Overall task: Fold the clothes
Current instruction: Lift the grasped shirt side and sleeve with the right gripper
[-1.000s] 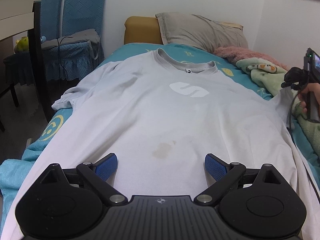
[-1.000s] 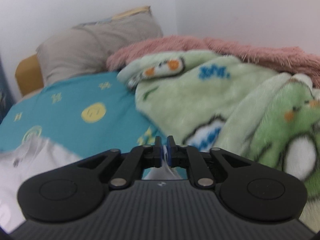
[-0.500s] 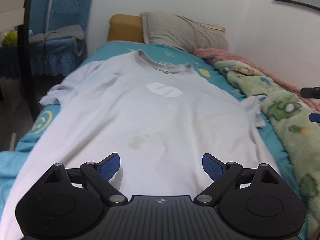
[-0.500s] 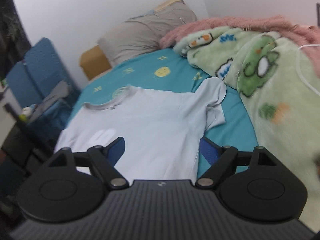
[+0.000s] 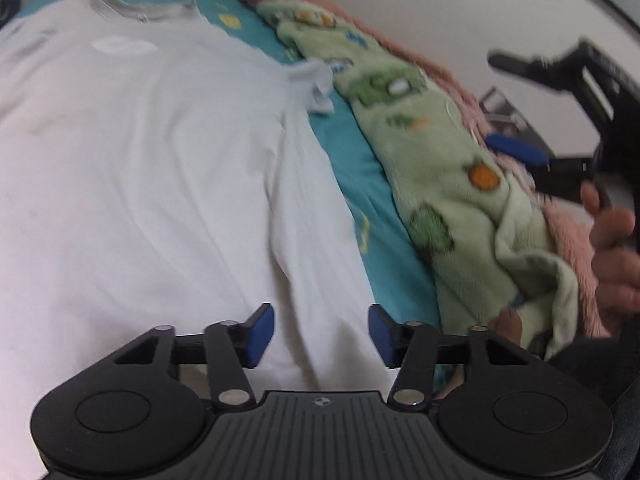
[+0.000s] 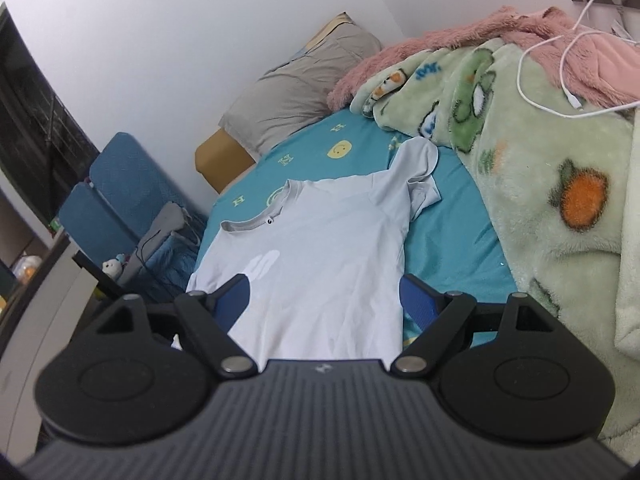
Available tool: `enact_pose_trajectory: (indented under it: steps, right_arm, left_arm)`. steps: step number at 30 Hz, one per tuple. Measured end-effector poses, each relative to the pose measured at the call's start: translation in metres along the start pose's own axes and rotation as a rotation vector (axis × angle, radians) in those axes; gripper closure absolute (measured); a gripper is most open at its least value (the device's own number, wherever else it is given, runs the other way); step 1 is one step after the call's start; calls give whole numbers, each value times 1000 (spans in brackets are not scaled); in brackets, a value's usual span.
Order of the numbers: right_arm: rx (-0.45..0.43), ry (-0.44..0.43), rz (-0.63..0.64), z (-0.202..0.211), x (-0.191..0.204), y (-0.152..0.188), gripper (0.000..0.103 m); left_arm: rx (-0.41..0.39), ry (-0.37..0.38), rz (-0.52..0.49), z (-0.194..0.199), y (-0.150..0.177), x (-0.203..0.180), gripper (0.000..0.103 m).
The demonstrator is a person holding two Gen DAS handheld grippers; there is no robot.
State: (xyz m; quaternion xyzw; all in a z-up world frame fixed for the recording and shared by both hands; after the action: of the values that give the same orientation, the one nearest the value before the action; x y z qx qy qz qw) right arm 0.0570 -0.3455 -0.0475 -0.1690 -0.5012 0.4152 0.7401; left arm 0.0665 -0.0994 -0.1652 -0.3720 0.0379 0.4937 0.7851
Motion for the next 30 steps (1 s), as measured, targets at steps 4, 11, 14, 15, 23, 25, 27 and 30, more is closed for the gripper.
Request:
enact_pose_trajectory:
  steps: [4,11,14,15,23,25,27,30]
  right_arm:
    - [-20,-15,-50,5,-12,-3,20]
    - [-55,-40,-138,13,-32,-9,19]
    - [-63,-47,-171,15,-41,-12,19]
    - [-59,-46,-173,13,-43,-12,19]
    - [-29,-54,-143,6,-40,-9,19]
    - [-31,-60,-145,4,-40,-10,19]
    - [-33,-75,-167,-2,-40,-11,18]
    - [-23,-119,-225,-20,-40,-16,18]
  left_arm:
    - [8,6,-54,-9,2,-24,100]
    - [43,35,-118,-27,-4,-82,101]
    - [99,-8,-155,-55,5,-90,101]
    - [111,-17,-156,-62,7,-90,100]
    - [67,-122,-143,-45,-6,-77,26]
    - [25,-179,-138,-29,-15,-64,22]
    - [-15,-230,-129,-12,-25,-50,21]
    - [-99,-293,-94,11,-37,-22,18]
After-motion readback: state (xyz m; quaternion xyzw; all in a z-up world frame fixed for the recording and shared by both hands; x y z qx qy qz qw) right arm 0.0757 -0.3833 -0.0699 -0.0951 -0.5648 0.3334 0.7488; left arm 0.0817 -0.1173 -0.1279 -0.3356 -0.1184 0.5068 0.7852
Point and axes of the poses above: each gripper's, at about its wrist camera, not at the fingertips, and z roughly against the way its jaws point, x to its left, y to its underside, the point moved 3 cm from there along -z, roughly the way its jaws point, and after that the axes turned 4 degrees about -y, right-handed, at the moved point
